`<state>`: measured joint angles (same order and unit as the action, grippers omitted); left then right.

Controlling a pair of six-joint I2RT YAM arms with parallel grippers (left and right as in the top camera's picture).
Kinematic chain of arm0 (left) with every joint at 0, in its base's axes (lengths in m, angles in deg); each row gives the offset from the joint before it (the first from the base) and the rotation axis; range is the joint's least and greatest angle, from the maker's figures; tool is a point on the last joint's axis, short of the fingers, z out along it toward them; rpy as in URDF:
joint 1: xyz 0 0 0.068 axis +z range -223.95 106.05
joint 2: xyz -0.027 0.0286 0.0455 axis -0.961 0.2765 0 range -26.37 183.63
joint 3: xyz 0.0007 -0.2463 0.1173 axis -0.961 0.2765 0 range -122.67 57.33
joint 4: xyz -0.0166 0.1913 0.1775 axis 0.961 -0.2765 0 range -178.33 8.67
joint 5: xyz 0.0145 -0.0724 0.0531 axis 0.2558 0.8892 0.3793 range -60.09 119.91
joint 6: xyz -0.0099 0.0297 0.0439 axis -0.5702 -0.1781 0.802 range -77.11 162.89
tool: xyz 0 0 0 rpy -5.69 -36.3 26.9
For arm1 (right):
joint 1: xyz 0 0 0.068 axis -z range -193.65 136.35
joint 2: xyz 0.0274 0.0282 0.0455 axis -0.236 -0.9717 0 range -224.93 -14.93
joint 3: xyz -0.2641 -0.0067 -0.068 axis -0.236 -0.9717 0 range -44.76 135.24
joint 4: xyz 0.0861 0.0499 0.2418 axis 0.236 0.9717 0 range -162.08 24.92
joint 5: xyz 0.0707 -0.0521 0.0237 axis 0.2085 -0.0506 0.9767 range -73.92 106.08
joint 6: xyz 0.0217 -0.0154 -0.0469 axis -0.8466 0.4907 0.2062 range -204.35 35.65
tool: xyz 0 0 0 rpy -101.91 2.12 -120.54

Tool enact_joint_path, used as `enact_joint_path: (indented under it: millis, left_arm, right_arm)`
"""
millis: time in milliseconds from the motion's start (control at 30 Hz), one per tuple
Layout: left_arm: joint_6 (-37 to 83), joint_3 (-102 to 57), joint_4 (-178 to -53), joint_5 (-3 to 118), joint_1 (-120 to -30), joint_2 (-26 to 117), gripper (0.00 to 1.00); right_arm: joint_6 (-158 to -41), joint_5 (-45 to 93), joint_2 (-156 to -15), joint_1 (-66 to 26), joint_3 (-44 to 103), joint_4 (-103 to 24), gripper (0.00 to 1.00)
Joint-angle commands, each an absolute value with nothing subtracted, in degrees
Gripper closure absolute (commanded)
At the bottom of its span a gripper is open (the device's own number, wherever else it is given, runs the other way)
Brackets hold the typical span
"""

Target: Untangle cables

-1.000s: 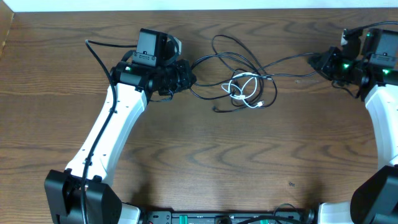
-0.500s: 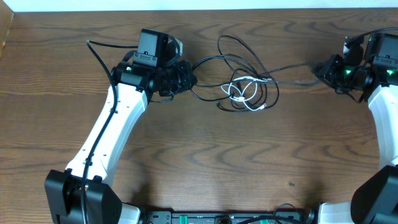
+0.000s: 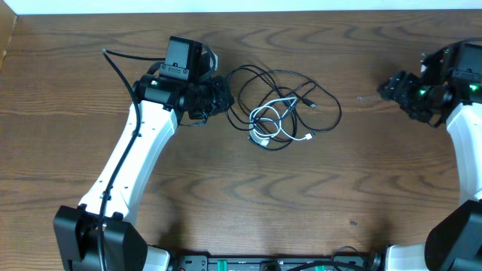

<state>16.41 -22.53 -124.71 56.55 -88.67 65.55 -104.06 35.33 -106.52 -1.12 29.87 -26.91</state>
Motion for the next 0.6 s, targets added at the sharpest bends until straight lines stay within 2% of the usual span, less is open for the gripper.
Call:
enact_joint_path:
  millis: [0, 267, 433, 567]
  left_arm:
    - [18.6, -23.1, -125.0, 56.2, -88.5, 64.6, 0.92]
    - [19.5, -23.1, -125.4, 56.2, -88.5, 64.6, 0.92]
    - [25.9, -23.1, -125.1, 56.4, -88.4, 64.5, 0.92]
    - [32.0, -24.2, -121.0, 65.5, -86.6, 62.5, 0.92]
  right_arm:
    - [-101.5, 36.4, -105.3, -3.8, 30.3, -26.8, 0.16]
    - [-101.4, 36.5, -105.3, -11.2, 30.3, -26.9, 0.08]
    - [-101.4, 39.7, -105.3, -16.9, 30.3, -29.2, 0.07]
    - [-99.5, 45.2, -105.3, -20.2, 30.3, -30.9, 0.06]
